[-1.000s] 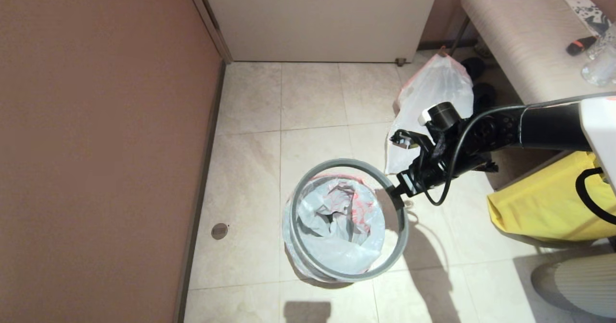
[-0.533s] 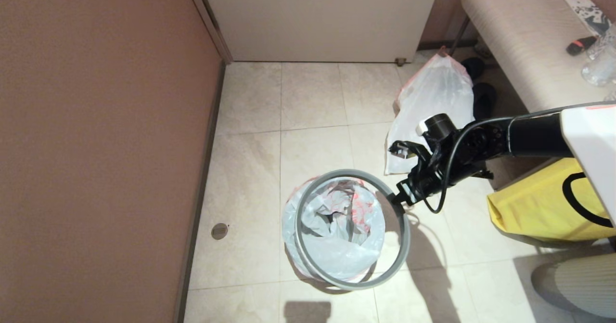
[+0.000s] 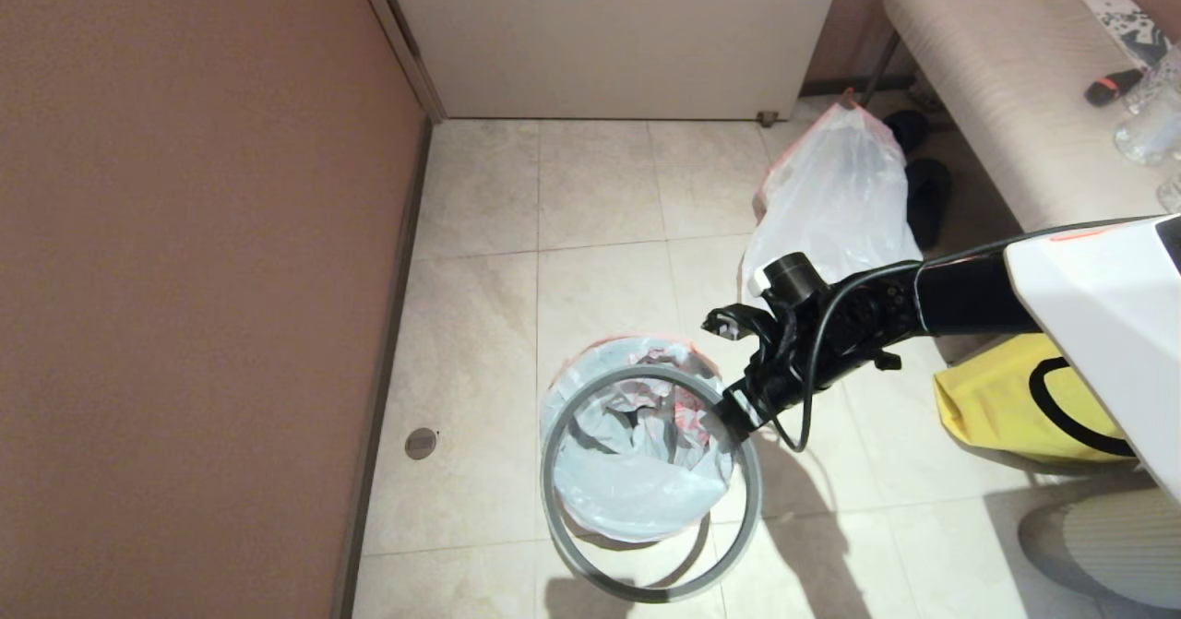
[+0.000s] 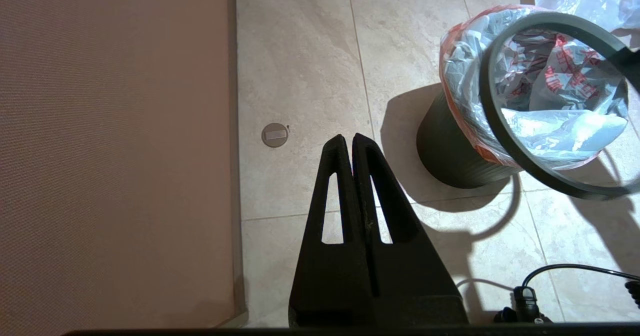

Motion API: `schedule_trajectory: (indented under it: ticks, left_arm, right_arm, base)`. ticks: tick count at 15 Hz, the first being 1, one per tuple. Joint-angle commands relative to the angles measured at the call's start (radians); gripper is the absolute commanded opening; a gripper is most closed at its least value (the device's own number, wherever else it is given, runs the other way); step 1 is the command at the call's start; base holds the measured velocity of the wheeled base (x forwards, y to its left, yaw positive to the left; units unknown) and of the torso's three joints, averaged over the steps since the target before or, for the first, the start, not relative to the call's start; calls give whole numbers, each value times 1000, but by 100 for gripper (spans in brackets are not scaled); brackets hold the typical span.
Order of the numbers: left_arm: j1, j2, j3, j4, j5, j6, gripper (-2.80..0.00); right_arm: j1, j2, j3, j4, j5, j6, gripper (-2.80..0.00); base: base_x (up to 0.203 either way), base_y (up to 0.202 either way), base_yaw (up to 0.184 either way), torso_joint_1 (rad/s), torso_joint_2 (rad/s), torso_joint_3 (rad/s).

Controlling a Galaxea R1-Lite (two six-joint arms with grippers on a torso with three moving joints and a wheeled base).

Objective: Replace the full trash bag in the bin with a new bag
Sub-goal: Place the trash can ring on the trash can

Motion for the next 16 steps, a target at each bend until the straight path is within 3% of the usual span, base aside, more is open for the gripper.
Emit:
schedule_trajectory:
  ticks: [1, 8, 16]
  left_arm:
    - [0, 0, 0, 0, 0, -2, -280]
    - [0, 0, 0, 0, 0, -1, -280]
    - [0, 0, 0, 0, 0, 0, -280]
  right_arm:
    - [12, 9, 74, -214, 2, 34, -280]
    - [24, 35, 87, -363, -205, 65, -280]
    - [35, 24, 97, -367, -269, 57, -280]
  base:
    - [0, 0, 0, 0, 0, 0]
    - [0, 0, 0, 0, 0, 0]
    - [0, 0, 0, 0, 0, 0]
